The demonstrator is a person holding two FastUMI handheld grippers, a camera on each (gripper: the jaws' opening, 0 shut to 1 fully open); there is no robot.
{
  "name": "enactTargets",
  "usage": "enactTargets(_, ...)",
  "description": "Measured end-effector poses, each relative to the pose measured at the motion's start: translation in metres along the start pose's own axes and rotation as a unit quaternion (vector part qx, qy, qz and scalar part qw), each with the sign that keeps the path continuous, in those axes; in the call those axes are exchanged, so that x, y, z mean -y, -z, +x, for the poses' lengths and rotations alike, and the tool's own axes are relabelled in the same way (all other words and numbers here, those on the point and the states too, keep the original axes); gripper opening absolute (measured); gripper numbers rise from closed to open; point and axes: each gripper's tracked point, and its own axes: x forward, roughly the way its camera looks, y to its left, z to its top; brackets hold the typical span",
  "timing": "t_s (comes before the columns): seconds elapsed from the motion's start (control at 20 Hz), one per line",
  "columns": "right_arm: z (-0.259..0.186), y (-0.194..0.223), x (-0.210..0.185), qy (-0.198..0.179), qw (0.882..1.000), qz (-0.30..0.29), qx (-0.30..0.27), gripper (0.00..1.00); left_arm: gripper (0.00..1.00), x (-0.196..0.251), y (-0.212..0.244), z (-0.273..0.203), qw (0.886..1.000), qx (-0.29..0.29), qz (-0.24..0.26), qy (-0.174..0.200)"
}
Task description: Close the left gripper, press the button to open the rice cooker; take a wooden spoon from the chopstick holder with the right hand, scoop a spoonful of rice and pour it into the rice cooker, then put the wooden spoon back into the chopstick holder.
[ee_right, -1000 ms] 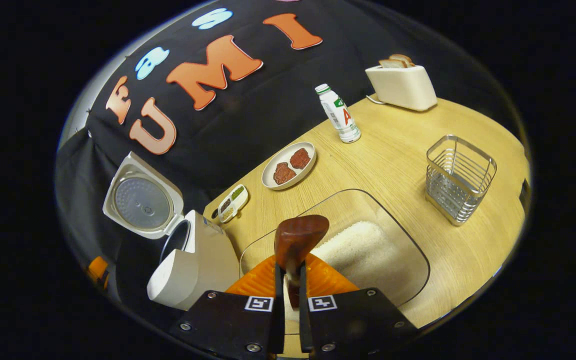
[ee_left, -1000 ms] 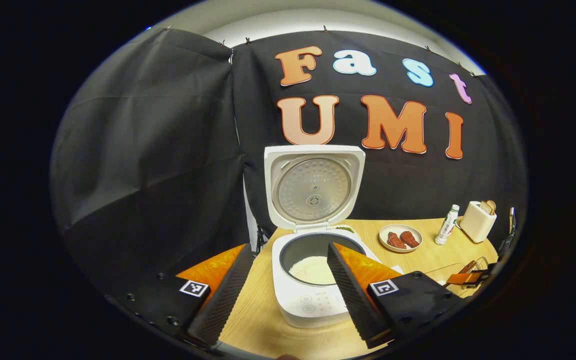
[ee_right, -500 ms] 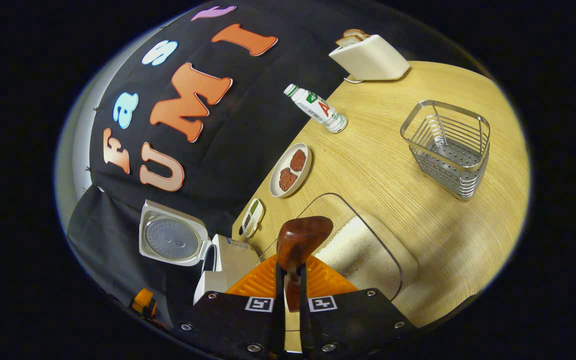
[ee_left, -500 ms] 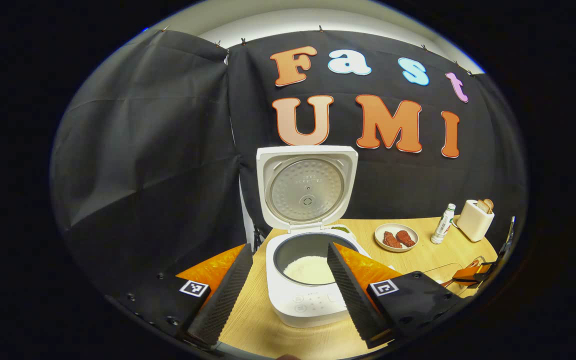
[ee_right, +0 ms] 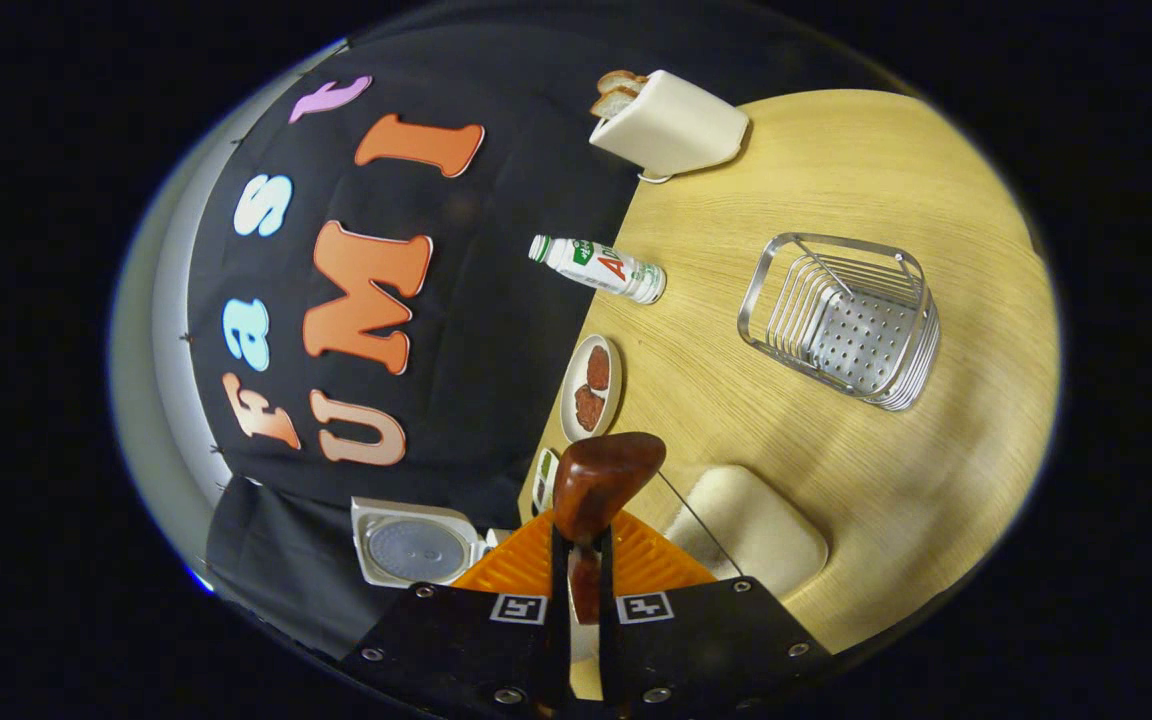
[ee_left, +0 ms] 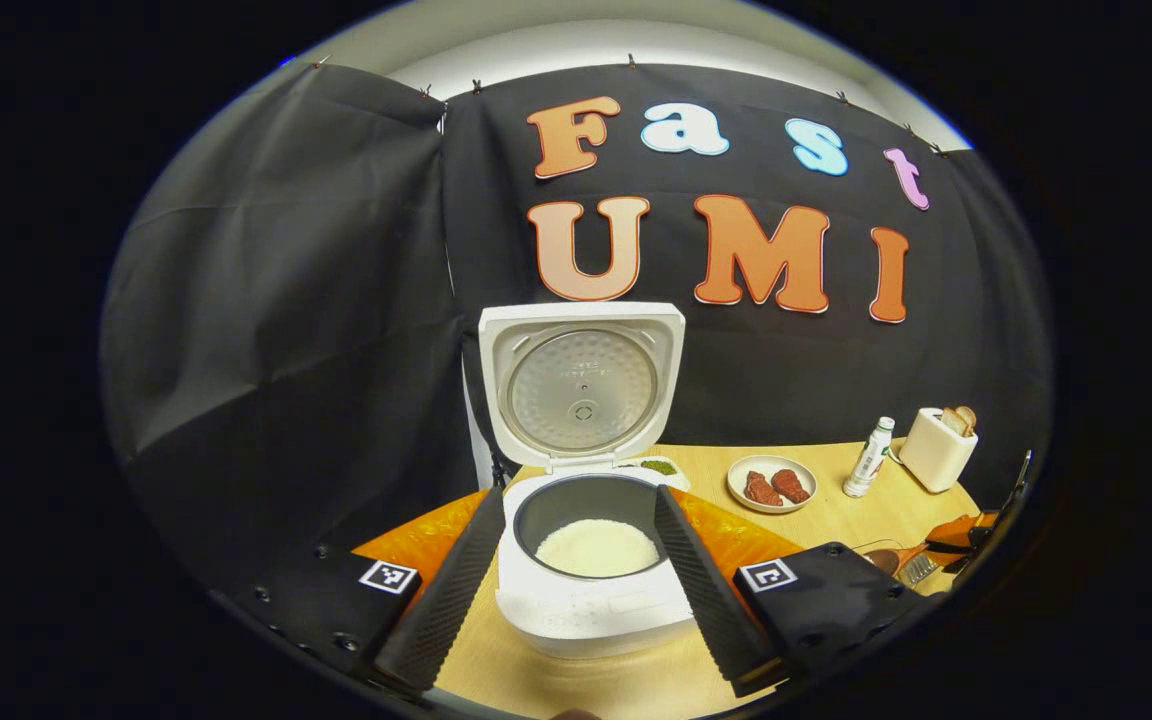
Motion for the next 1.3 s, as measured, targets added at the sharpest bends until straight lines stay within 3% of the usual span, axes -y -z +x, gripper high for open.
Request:
enactTargets(0.3,-0.002,-0.018,-0.024,-0.04,0.995,0.087,-0.016,0.11,1.0,0.003,0.002,-0.014,1.0,-0.001,-0.011,-0.021)
enactTargets(0.55,0.003,-0.016,-0.073,-0.085,0.988,0.12,-0.053,0.11,1.0,-0.007,0.008,-0.028,0.998,-0.005,-0.037,-0.052)
enactTargets(0.75,0.019,0.002,-0.11,-0.111,0.981,0.128,-0.09,0.11,1.0,-0.025,0.006,-0.04,0.995,0.004,-0.046,-0.087)
enactTargets(1.3,0.069,0.075,-0.189,-0.134,0.973,0.1,-0.156,0.11,1.0,-0.075,0.006,-0.065,0.99,0.023,-0.038,-0.133)
